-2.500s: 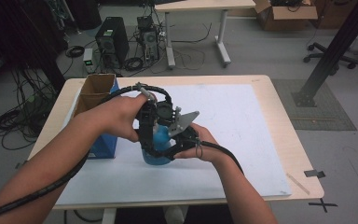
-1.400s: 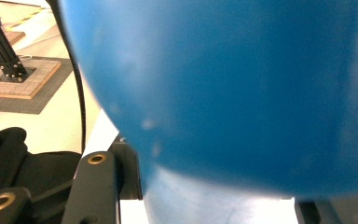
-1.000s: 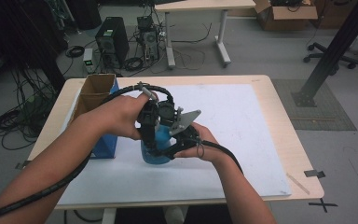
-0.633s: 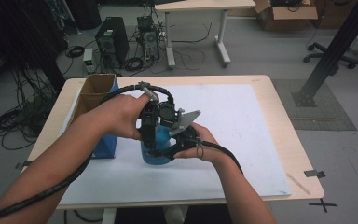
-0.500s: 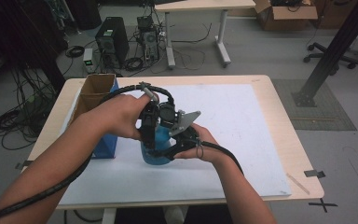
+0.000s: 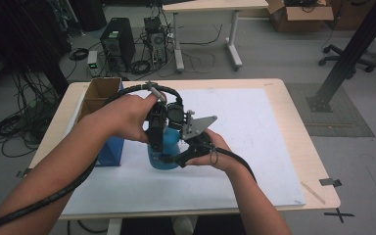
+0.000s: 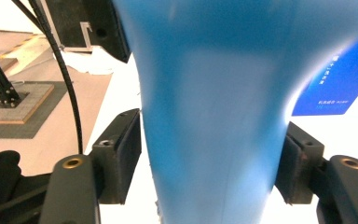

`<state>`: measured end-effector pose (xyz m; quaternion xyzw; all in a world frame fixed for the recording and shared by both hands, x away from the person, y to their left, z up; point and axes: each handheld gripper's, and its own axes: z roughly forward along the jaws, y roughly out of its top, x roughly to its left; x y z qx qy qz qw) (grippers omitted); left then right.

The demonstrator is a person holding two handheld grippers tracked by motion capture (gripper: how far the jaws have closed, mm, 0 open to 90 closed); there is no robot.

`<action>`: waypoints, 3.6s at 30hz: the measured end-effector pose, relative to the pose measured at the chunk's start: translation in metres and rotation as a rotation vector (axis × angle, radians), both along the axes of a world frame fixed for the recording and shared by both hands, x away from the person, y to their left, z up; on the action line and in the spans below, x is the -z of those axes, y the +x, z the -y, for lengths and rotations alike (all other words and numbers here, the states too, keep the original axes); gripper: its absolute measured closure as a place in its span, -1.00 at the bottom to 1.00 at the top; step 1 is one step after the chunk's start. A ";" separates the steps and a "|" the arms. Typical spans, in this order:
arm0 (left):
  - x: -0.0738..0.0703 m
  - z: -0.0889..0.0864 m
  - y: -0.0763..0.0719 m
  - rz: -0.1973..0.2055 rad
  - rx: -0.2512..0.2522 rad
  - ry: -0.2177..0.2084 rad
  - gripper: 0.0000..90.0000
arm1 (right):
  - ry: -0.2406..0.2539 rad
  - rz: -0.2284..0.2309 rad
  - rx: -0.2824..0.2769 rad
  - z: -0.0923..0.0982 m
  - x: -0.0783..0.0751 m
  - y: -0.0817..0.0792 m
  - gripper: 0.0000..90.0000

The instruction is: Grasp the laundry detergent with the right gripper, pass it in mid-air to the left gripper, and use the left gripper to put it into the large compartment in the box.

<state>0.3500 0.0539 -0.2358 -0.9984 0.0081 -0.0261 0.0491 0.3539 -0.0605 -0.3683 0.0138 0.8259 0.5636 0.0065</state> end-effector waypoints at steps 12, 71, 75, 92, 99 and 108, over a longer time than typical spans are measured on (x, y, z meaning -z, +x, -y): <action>-0.002 0.000 0.002 -0.009 -0.016 -0.002 -0.16 | 0.018 0.000 0.073 0.003 0.005 0.001 -0.57; -0.082 -0.039 0.043 0.082 -0.782 -0.007 -0.16 | -0.536 0.073 0.072 0.101 -0.055 0.031 -0.96; -0.094 -0.056 0.048 0.070 -0.934 -0.058 -0.17 | -0.569 0.061 0.085 0.104 -0.052 0.035 -0.95; -0.119 -0.099 0.059 0.047 -1.219 -0.107 -0.16 | -0.648 0.051 0.119 0.111 -0.061 0.044 -0.94; -0.131 -0.109 0.060 0.089 -1.282 -0.138 -0.16 | -0.661 0.049 0.124 0.112 -0.057 0.047 -0.94; -0.150 -0.139 0.064 0.096 -1.363 -0.161 -0.16 | -0.688 0.030 0.122 0.114 -0.055 0.050 -0.94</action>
